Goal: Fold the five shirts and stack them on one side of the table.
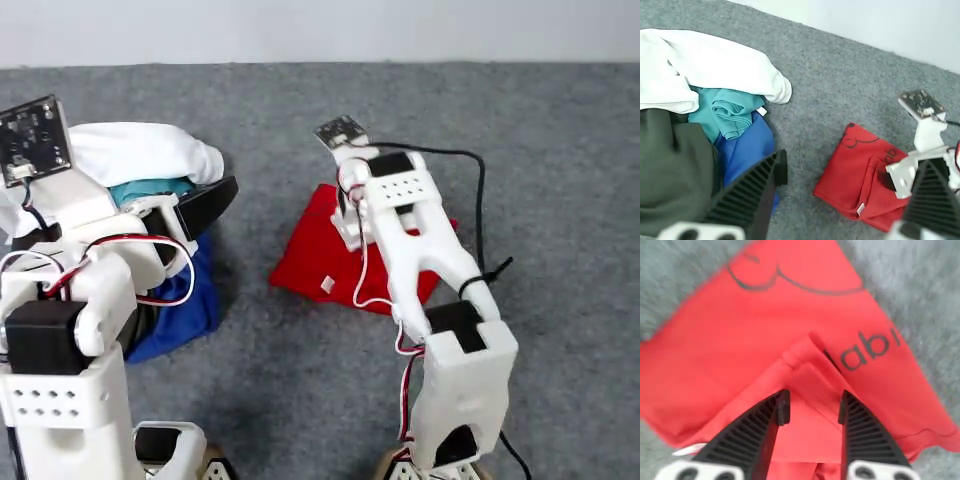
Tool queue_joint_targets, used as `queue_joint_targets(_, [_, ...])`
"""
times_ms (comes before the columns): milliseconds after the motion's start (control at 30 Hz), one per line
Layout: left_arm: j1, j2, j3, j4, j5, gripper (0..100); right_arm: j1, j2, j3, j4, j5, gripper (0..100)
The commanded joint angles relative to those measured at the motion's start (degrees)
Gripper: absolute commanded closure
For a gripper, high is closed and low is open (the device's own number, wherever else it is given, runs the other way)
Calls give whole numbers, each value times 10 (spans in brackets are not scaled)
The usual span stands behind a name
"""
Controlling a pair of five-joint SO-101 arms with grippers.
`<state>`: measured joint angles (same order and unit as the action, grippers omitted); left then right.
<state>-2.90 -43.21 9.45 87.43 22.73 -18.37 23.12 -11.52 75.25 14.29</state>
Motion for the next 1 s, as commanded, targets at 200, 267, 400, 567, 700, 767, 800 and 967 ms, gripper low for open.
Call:
queue_joint_targets(200, [1,-7,-1,-6,-4,618,-51,21,-77,29,7,827])
queue_joint_targets(267, [1,-7,-1,-5,-4,618,-49,42,-77,22,7,827])
queue_joint_targets(400, [1,-7,-1,-5,-4,618,-43,70,-79,7,7,856])
queue_joint_targets(567, [1,-7,-1,-5,-4,618,-41,78,-79,-3,7,905])
queue_joint_targets(700, [1,-7,-1,-5,-4,618,-41,78,-79,-3,7,909])
queue_joint_targets(767, [1,-7,-1,-5,-4,618,-41,79,-79,-3,7,909])
queue_joint_targets(800, [1,-7,-1,-5,-4,618,-40,79,-79,-3,7,909])
queue_joint_targets(967, [1,-7,-1,-4,-4,618,-21,75,-79,-4,7,988])
